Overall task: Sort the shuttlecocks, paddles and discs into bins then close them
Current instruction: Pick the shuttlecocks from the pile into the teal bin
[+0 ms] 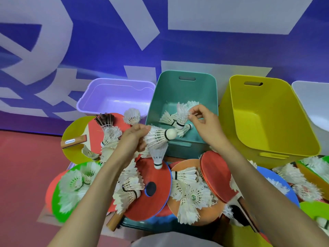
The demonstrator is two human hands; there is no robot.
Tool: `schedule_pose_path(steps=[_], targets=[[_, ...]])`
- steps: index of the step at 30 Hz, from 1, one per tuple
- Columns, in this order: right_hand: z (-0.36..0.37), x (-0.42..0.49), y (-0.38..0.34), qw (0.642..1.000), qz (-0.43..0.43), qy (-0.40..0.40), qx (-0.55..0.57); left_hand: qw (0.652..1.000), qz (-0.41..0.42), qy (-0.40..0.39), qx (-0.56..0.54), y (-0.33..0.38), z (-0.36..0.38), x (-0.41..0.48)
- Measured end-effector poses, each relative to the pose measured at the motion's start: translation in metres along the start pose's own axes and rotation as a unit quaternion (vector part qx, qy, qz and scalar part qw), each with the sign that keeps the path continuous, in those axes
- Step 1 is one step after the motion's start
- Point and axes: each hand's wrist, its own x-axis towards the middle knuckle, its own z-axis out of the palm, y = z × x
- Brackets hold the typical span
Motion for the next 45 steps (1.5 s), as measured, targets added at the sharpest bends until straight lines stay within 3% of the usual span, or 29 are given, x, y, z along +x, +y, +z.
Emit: schedule_pose_path(steps=[3, 7, 13, 18, 22, 27, 31, 37, 45], targets=[[0.005, -0.002, 0.004, 1.0, 0.006, -0.016, 0.0, 0.998, 0.035, 0.034, 0.046, -0.006, -0.001, -0.004], [0.009, -0.006, 0.002, 1.0, 0.007, -0.023, 0.0, 0.998, 0.024, 0.051, 0.0, -0.008, 0.006, -0.009], [0.013, -0.018, -0.001, 1.0, -0.006, -0.014, 0.01, 0.988, 0.063, 0.117, 0.081, -0.018, 0.0, -0.012], [0.02, -0.029, -0.009, 0.999, -0.047, -0.004, 0.019, 0.976, 0.049, 0.166, 0.132, -0.051, 0.013, -0.018], [0.015, -0.023, -0.01, 1.0, -0.025, 0.014, 0.003, 0.978, 0.112, 0.174, -0.01, -0.007, 0.007, -0.016], [0.001, -0.001, -0.004, 0.998, 0.009, 0.01, -0.067, 0.977, 0.172, 0.118, 0.042, 0.02, 0.023, 0.01], [-0.009, 0.024, 0.007, 0.99, 0.037, -0.007, -0.137, 0.944, 0.212, 0.087, 0.236, 0.032, 0.043, 0.053], [-0.012, 0.077, 0.024, 0.969, 0.085, -0.066, -0.221, 0.852, 0.131, -0.01, 0.507, 0.028, 0.063, 0.118], [0.011, 0.146, 0.052, 0.907, 0.125, -0.218, -0.338, 0.808, 0.048, -0.118, 0.575, 0.035, 0.08, 0.201]])
